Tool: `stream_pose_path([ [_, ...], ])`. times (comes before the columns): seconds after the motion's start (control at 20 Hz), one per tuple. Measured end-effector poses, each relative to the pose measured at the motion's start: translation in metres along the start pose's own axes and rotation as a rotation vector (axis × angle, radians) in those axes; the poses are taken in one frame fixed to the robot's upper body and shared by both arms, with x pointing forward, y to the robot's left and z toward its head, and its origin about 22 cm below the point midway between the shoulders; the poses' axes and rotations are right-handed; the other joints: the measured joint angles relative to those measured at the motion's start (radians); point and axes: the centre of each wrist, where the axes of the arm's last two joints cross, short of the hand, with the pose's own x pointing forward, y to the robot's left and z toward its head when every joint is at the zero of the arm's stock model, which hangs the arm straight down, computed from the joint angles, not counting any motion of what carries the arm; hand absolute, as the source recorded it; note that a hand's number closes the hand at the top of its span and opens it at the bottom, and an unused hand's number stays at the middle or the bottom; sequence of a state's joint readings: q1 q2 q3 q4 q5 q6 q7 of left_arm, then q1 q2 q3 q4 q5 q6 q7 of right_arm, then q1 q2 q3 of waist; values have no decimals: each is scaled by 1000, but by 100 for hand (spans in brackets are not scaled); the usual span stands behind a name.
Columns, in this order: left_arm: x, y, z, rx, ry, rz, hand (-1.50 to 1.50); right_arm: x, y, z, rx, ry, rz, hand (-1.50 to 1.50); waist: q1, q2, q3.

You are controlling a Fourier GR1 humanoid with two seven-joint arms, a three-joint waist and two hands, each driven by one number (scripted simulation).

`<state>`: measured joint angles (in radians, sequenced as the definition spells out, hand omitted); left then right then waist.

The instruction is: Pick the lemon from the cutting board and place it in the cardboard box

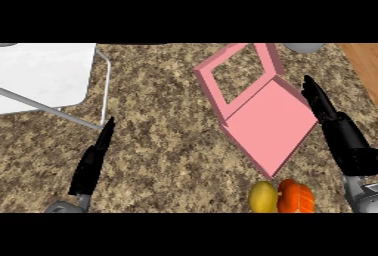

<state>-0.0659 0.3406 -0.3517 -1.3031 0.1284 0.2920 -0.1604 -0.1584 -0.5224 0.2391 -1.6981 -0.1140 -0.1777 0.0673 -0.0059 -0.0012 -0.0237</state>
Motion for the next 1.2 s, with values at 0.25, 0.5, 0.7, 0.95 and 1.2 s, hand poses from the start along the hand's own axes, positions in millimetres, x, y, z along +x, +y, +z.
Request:
stream_pose_path([
  [0.25, -3, 21, 1, 47, 2, -62, 0, 21, -19, 19, -117, -169, 365, -150, -73, -38, 10],
  [0.5, -19, 44, 11, 108, 92, -122, 0, 60, -59, 18, -388, -451, 649, -150, -185, -103, 15],
  [0.7, -25, 59, 20, 151, 134, -144, 0, 71, -71, 35, -457, -600, 905, -150, -245, -100, 16],
  [0.95, -26, 68, 32, 186, 143, -152, 0, 56, -75, 61, -404, -583, 1177, -150, -288, -89, 18],
  [1.2, -25, 73, 40, 213, 142, -153, 0, 36, -69, 88, -376, -461, 1324, -150, -312, -78, 18],
])
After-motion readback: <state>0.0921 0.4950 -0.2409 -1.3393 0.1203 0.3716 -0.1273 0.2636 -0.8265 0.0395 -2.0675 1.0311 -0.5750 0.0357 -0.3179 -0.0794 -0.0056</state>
